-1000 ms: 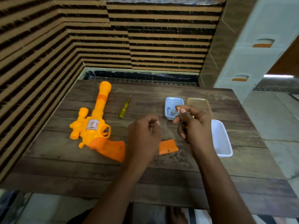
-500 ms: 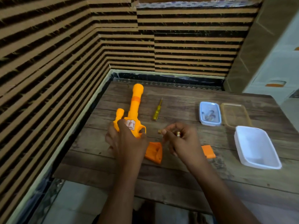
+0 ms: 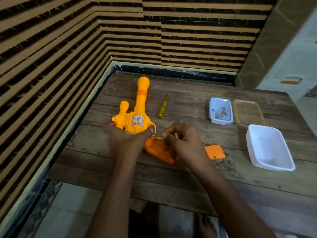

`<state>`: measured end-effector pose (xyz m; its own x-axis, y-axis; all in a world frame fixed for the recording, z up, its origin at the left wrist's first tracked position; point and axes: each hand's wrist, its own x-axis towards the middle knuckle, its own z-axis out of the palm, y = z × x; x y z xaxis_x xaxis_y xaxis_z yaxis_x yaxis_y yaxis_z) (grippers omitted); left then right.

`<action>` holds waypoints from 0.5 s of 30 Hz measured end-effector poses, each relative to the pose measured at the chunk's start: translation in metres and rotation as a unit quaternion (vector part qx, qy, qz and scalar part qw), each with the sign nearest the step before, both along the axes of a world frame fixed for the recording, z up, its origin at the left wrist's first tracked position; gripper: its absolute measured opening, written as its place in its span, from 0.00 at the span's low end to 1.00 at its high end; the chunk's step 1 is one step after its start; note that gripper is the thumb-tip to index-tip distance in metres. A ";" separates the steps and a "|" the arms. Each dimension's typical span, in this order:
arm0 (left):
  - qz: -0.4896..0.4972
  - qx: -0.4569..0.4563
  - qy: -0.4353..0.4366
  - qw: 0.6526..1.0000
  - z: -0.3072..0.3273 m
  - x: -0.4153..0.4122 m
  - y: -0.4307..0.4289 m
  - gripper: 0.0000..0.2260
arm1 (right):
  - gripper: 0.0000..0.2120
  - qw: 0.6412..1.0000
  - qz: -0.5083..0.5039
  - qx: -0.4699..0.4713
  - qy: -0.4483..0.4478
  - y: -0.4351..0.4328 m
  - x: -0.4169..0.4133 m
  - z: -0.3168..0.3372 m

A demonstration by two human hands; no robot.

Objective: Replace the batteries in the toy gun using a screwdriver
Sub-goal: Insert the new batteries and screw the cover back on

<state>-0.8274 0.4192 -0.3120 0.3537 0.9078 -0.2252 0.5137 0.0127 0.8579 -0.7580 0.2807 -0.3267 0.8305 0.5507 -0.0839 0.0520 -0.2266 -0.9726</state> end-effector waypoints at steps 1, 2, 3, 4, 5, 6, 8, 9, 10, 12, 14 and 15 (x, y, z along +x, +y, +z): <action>0.001 -0.003 -0.003 1.000 0.000 0.001 -0.002 0.48 | 0.09 1.000 0.000 -0.007 -0.012 -0.001 0.001 0.000; 0.001 -0.004 -0.004 1.000 -0.001 0.002 -0.003 0.48 | 0.11 1.000 0.002 -0.014 -0.026 -0.001 0.002 0.000; 0.000 -0.002 -0.006 1.000 -0.002 0.004 -0.003 0.48 | 0.12 0.999 0.007 -0.020 -0.043 -0.003 0.002 0.002; -0.002 -0.002 -0.011 1.000 -0.004 0.006 -0.003 0.48 | 0.12 0.997 0.012 -0.028 -0.066 -0.004 0.002 0.004; -0.004 -0.005 -0.022 1.000 -0.005 0.009 -0.002 0.48 | 0.12 0.994 0.017 -0.043 -0.098 -0.006 0.003 0.007; -0.005 -0.010 -0.036 0.999 -0.006 0.010 -0.002 0.49 | 0.10 0.989 0.022 -0.064 -0.134 -0.008 0.003 0.010; -0.003 -0.025 -0.068 0.997 -0.005 0.012 -0.004 0.50 | 0.08 0.973 0.026 -0.110 -0.203 -0.013 0.004 0.015; -0.002 -0.035 -0.088 0.996 -0.006 0.012 -0.005 0.50 | 0.07 0.965 0.027 -0.131 -0.228 -0.016 0.004 0.016; 0.000 -0.045 -0.108 0.993 -0.008 0.013 -0.004 0.50 | 0.07 0.956 0.029 -0.149 -0.250 -0.018 0.005 0.017; 0.008 -0.060 -0.139 0.988 -0.010 0.014 -0.005 0.50 | 0.07 0.942 0.037 -0.162 -0.290 -0.022 0.004 0.017; 0.025 -0.079 -0.171 0.982 -0.010 0.015 -0.006 0.49 | 0.09 0.932 0.052 -0.151 -0.325 -0.023 0.003 0.019; 0.033 -0.094 -0.188 0.977 -0.009 0.015 -0.006 0.48 | 0.10 0.928 0.060 -0.147 -0.336 -0.024 0.004 0.021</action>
<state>-0.8120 0.4128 -0.3214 0.3849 0.8870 -0.2551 0.1548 0.2105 0.9653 -0.7536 0.2567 -0.3061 0.6837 0.6781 0.2696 0.6667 -0.4302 -0.6086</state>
